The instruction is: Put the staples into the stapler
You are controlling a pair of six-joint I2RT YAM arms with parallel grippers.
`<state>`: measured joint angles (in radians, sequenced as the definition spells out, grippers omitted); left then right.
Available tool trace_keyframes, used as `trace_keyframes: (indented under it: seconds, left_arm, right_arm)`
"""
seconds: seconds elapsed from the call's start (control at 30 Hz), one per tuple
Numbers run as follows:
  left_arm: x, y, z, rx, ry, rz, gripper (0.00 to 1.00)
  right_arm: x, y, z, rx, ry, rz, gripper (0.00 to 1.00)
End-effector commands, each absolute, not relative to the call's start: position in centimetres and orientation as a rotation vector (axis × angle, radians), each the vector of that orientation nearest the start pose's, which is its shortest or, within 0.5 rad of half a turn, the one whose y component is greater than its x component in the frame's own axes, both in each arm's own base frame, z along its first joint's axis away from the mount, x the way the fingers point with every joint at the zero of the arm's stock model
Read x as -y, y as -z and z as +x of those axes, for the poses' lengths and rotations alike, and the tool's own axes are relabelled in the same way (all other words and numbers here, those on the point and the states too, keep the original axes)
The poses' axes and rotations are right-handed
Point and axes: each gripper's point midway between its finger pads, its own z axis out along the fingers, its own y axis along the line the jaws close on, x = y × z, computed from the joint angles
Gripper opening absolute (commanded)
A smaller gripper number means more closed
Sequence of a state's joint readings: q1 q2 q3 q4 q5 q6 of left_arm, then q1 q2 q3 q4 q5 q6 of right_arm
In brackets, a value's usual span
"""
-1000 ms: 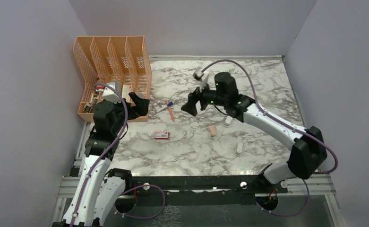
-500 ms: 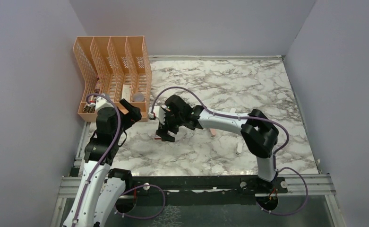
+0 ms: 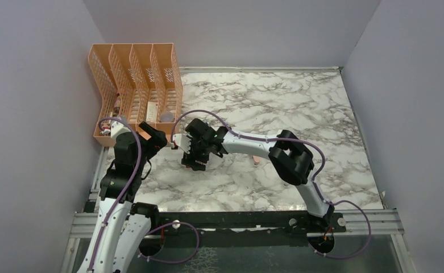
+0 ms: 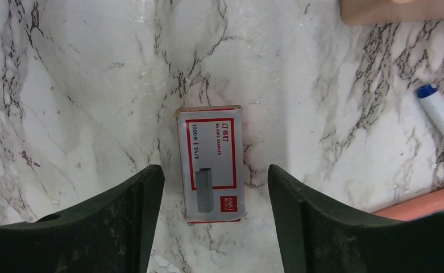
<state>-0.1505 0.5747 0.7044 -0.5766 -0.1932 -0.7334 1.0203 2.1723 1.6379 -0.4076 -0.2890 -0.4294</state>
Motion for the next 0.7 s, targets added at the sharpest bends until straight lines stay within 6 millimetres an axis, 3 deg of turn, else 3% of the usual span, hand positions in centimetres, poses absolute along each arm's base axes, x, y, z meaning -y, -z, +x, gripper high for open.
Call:
trace_keyframes:
  seconds: [0.0,0.27,0.43,0.67]
  left_arm:
    - [2.2,-21.4,24.2,-1.873,0.339,-0.754,0.89]
    - [2.3,-20.5,23.8,-1.889,0.352,-0.792,0.79]
    - [2.2,-21.1,24.3,-1.925,0.311,-0.744,0.78]
    - [4.9,-19.1,25.5,-2.063,0.410,-0.657,0.78]
  right_arm:
    - [-46.0,-2.3,24.4,-1.869,-0.528,-1.837,0.69]
    - [-44.7,-1.3,25.3,-1.915,-0.417,-1.810,0.53]
    - [-42.7,-1.4,25.9,-1.891,-0.329,-1.793,0.47]
    - [-38.3,-2.0,26.0,-1.915,-0.365,-1.769,0.44]
